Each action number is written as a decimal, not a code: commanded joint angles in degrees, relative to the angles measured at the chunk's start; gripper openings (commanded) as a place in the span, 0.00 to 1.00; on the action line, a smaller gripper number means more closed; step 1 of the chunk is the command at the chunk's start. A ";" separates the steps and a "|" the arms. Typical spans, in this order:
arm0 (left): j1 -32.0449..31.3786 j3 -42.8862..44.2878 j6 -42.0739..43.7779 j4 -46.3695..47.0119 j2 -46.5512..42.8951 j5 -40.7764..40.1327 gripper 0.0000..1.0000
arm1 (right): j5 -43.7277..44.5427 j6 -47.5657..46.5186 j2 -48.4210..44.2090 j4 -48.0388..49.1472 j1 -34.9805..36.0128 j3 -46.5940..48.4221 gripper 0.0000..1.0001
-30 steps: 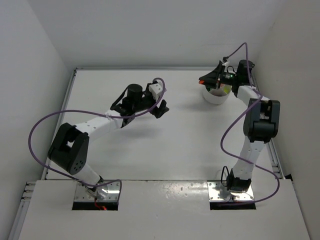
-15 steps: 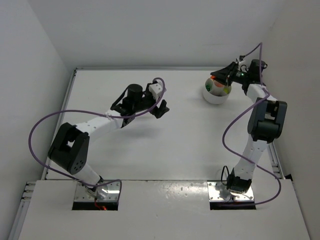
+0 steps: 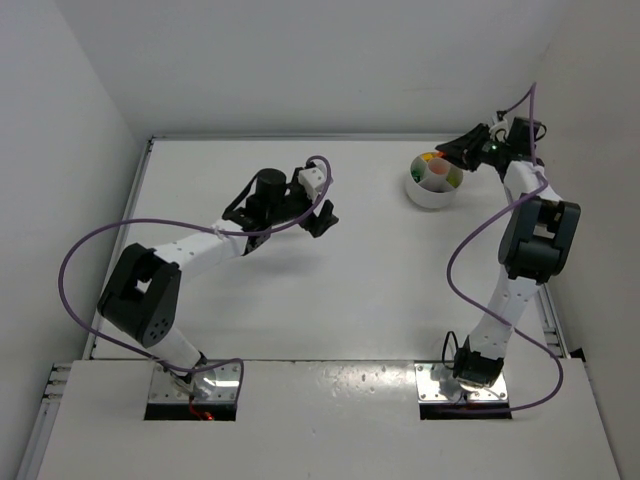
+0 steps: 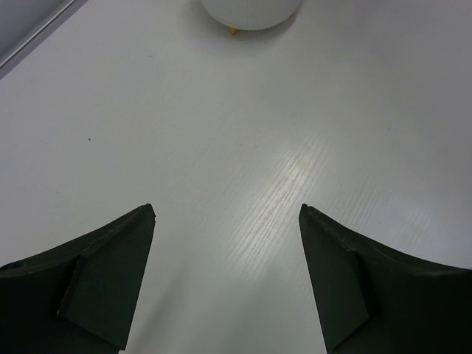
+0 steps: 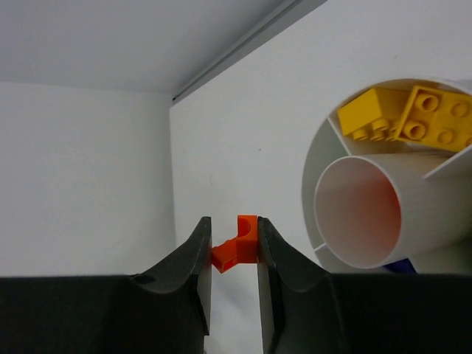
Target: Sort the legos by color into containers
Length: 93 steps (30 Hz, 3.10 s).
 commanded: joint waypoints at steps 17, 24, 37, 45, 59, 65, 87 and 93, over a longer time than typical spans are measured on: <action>1.48 3.13 -0.58 2.15 3.57 1.14 0.85 | 18.93 -11.40 0.43 -10.57 1.50 7.06 0.00; 2.53 3.13 -0.58 2.15 4.10 1.14 0.85 | 23.31 -14.48 1.56 -12.24 3.79 9.52 0.00; 4.11 4.19 -0.05 1.09 4.10 1.14 0.85 | 29.12 -19.49 2.10 -14.52 7.21 11.20 0.00; 4.64 4.19 -0.05 1.09 4.10 1.14 0.85 | 29.74 -21.16 -0.18 -15.05 7.21 8.83 0.02; 4.64 4.19 -0.05 0.57 4.10 1.67 0.85 | 29.74 -23.10 -0.80 -15.58 7.21 9.44 0.37; 4.64 4.19 -0.05 0.57 4.10 1.67 0.85 | 29.74 -23.10 -1.33 -15.58 7.21 9.44 0.47; 16.67 12.72 -15.17 -21.74 -0.38 -9.74 1.00 | 25.08 -50.33 -20.04 -22.61 18.19 -0.63 0.99; 26.07 6.66 -5.60 -33.09 -10.92 -15.90 1.00 | 28.59 -56.49 -27.25 -24.72 20.57 -12.69 0.99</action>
